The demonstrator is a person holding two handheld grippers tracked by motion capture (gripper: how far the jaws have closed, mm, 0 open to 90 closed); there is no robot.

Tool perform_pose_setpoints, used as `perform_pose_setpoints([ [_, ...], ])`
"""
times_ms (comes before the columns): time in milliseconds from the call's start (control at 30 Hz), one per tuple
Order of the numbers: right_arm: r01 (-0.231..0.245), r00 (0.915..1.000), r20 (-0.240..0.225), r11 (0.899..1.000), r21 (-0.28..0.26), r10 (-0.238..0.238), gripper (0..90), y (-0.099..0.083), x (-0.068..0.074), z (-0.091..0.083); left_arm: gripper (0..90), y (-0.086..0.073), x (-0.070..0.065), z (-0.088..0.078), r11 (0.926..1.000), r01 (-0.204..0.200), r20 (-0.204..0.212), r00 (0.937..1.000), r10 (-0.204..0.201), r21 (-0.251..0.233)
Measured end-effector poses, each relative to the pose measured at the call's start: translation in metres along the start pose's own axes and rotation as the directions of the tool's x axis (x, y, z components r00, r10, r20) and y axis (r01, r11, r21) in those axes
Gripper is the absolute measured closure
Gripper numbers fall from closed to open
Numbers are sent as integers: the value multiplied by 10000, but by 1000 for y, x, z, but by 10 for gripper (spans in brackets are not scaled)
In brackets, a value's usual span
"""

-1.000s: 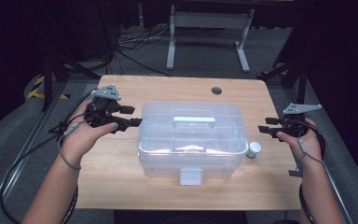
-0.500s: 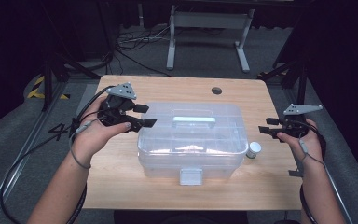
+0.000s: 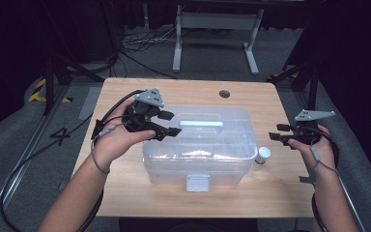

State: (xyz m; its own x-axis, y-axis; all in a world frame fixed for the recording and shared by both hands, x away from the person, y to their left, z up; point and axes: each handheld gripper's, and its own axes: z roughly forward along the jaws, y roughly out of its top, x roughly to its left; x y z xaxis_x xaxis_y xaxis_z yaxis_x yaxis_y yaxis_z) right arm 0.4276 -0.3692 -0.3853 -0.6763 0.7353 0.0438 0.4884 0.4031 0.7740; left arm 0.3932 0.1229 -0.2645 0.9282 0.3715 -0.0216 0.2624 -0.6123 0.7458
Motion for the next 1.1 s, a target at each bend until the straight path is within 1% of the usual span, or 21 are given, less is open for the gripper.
perform_pose_setpoints([
  [33, 0, 10000, 0, 10000, 0, 0, 442, 0, 0, 0, 423, 0, 0, 0, 10000, 0, 0, 10000, 0, 0],
  [67, -113, 9998, -185, 9999, -73, 112, 438, 0, 1, -1, 422, 1, -1, 2, 10000, -73, -100, 9999, 73, -1],
  [100, -113, 9998, -185, 9999, -73, 112, 438, 0, 1, -1, 422, 3, -1, 3, 9999, -117, -91, 9999, 117, 1],
  [133, -160, 9994, -318, 9996, -234, 153, 433, 0, 2, -2, 419, 5, 0, 7, 9999, -122, -2, 9999, 122, -17],
  [233, -47, 9997, -257, 9996, -281, 40, 431, 1, 3, -4, 419, 8, 0, 14, 9996, -235, 32, 9997, 235, 129],
  [300, -16, 9996, -269, 9995, -306, 7, 430, 1, 4, -5, 419, 10, 0, 18, 9996, -247, 149, 9996, 245, 152],
  [400, -67, 9997, -238, 9997, -234, 61, 429, -1, 4, -6, 419, 12, 3, 25, 9996, -186, 261, 9995, 181, 189],
  [567, -18, 9998, -202, 9999, -169, 15, 426, -2, 4, -5, 419, 15, 5, 34, 9998, -124, 448, 9989, 116, 184],
  [700, -62, 9997, -225, 9999, -160, 58, 424, -3, 5, -5, 419, 18, 5, 45, 9989, -196, 527, 9985, 173, 437],
  [800, -42, 9998, -218, 9999, -125, 39, 421, -4, 4, -5, 419, 18, 5, 54, 9987, -173, 665, 9977, 140, 486],
  [867, -56, 9998, -213, 9999, -115, 53, 421, -4, 4, -4, 419, 18, 5, 57, 9984, -166, 684, 9976, 129, 539],
  [933, -42, 9998, -212, 10000, -68, 40, 421, -4, 5, -4, 419, 18, 5, 62, 9981, -191, 548, 9984, 159, 591],
  [1100, -14, 9998, -203, 10000, -64, 13, 421, -4, 5, -3, 432, 17, 6, 69, 9983, -192, 542, 9984, 162, 552],
])
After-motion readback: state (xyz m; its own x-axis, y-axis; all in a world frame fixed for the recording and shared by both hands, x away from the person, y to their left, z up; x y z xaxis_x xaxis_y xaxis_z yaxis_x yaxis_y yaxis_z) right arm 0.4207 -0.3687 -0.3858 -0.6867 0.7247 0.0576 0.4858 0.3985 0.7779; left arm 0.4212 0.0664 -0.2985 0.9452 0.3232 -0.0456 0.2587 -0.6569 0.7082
